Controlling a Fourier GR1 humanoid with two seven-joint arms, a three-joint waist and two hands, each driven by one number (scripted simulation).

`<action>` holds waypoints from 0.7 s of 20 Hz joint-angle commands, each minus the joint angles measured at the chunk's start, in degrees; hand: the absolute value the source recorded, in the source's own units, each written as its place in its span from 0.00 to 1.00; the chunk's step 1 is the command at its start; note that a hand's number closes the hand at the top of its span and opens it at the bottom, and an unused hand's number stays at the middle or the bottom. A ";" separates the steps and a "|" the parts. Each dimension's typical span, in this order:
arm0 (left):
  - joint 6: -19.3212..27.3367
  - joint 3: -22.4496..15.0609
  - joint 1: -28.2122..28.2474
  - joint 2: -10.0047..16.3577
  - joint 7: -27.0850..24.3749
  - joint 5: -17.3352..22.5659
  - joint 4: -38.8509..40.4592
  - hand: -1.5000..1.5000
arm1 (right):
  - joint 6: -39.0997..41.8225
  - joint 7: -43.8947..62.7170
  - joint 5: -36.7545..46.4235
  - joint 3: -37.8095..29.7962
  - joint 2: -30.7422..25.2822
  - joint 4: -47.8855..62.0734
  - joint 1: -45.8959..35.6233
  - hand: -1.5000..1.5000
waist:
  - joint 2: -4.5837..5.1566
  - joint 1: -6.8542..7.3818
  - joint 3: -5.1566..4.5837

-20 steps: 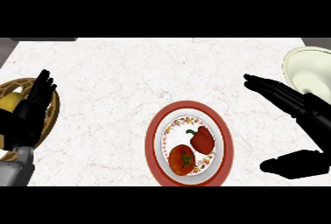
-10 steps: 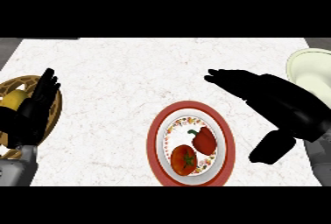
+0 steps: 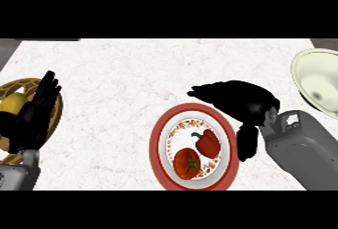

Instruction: Pick the bell pepper from the plate and place it in the bowl

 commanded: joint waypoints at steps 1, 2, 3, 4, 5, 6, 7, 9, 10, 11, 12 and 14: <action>0.92 -0.68 -0.72 -0.30 3.09 -2.03 -2.03 0.50 | 4.16 1.70 2.90 2.89 2.61 5.83 -2.00 0.00 | -0.03 -0.10 0.04; -2.45 1.43 2.00 0.04 -1.46 0.07 0.22 0.50 | 5.16 1.87 3.01 3.05 1.66 2.10 1.31 0.00 | -0.11 -0.51 0.02; -1.62 2.18 0.05 0.37 1.62 0.47 -0.90 0.50 | 7.04 3.31 2.57 3.74 3.04 4.17 -0.27 0.00 | -0.11 -0.39 0.02; -3.32 2.85 1.88 0.49 -1.09 0.80 -0.41 0.50 | 6.66 1.57 4.18 3.52 3.41 6.46 -0.48 0.00 | -0.05 -0.24 0.02; -4.35 4.18 0.17 1.40 -0.17 1.07 1.53 0.50 | 7.53 5.65 4.02 3.77 5.19 3.80 0.47 0.00 | -0.12 -0.63 0.01; -3.09 2.83 5.32 1.15 1.31 -0.10 -6.12 0.50 | 6.18 1.76 7.05 3.40 4.65 6.69 -0.84 0.00 | -0.14 -0.02 0.05; -0.12 1.56 0.40 -1.33 3.19 -2.78 -2.51 0.50 | 8.20 5.21 6.33 3.61 5.52 2.05 0.58 0.00 | -0.16 -0.73 0.04; -2.48 2.88 -0.01 -1.56 0.68 -1.88 0.61 0.50 | 1.34 -4.12 14.09 6.20 3.19 2.65 2.84 0.00 | 0.00 -0.70 0.06; -1.10 1.33 -0.02 -2.54 2.51 -3.09 -1.22 0.50 | 0.19 -3.95 15.63 6.54 4.55 3.63 0.96 0.00 | -0.01 -0.55 0.06; -4.21 4.18 -1.99 -0.70 1.27 -0.82 1.71 0.50 | -3.19 -6.54 18.44 7.37 4.92 6.04 1.32 0.00 | 0.08 -0.51 0.06; -2.06 2.72 -0.44 -2.76 0.83 -2.60 0.27 0.50 | -3.91 -6.37 19.80 7.75 4.41 3.87 2.58 0.00 | -0.02 -0.60 0.06; -2.27 1.96 3.34 -3.41 1.08 -2.99 -3.80 0.50 | -5.97 -5.83 22.31 8.95 7.02 4.55 4.16 0.00 | -0.11 -0.32 0.06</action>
